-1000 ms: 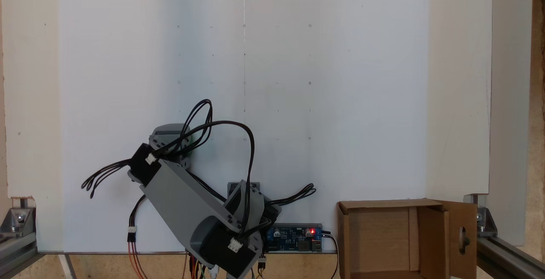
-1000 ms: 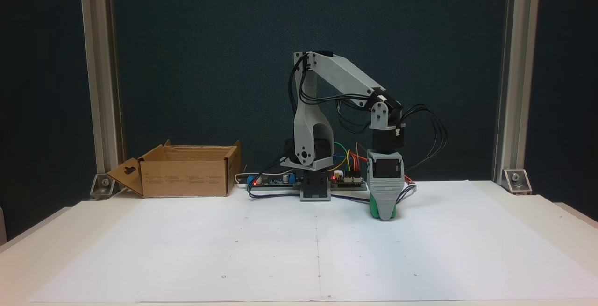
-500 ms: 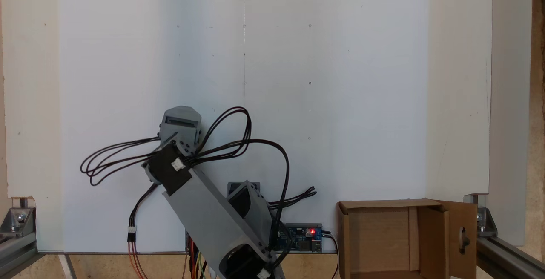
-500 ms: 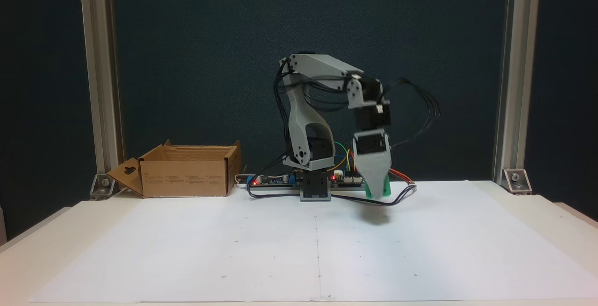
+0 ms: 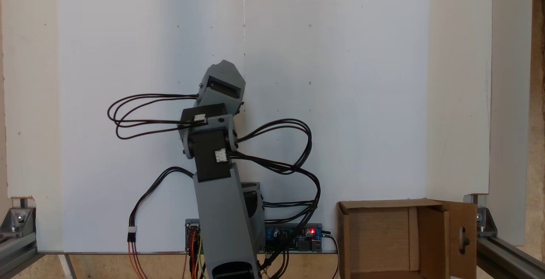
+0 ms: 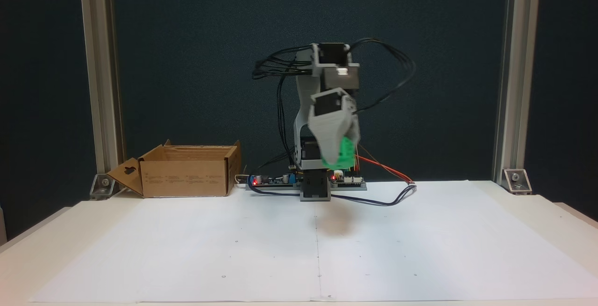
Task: Grasp a green dice and put it in the bin.
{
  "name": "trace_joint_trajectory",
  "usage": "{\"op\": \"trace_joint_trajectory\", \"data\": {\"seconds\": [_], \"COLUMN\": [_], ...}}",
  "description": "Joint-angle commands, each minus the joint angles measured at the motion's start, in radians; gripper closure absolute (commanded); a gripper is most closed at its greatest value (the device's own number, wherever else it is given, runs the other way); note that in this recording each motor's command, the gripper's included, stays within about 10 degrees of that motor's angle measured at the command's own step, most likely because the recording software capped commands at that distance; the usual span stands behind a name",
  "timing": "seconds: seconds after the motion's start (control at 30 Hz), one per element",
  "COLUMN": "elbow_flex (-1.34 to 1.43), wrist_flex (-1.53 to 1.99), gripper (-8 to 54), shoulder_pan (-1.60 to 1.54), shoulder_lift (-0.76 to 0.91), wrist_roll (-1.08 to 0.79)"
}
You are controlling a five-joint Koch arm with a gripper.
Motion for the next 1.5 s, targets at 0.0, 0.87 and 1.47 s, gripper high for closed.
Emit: {"op": "trace_joint_trajectory", "data": {"seconds": [0.0,0.87,1.47], "elbow_flex": [-0.091,-0.348,-0.388], "wrist_flex": [-0.002,0.005,-0.008], "gripper": [33.5,33.5,18.6], "shoulder_pan": [0.086,1.591,2.086], "shoulder_lift": [0.026,-0.202,-0.543], "wrist_roll": [-0.132,-0.811,-1.04]}}
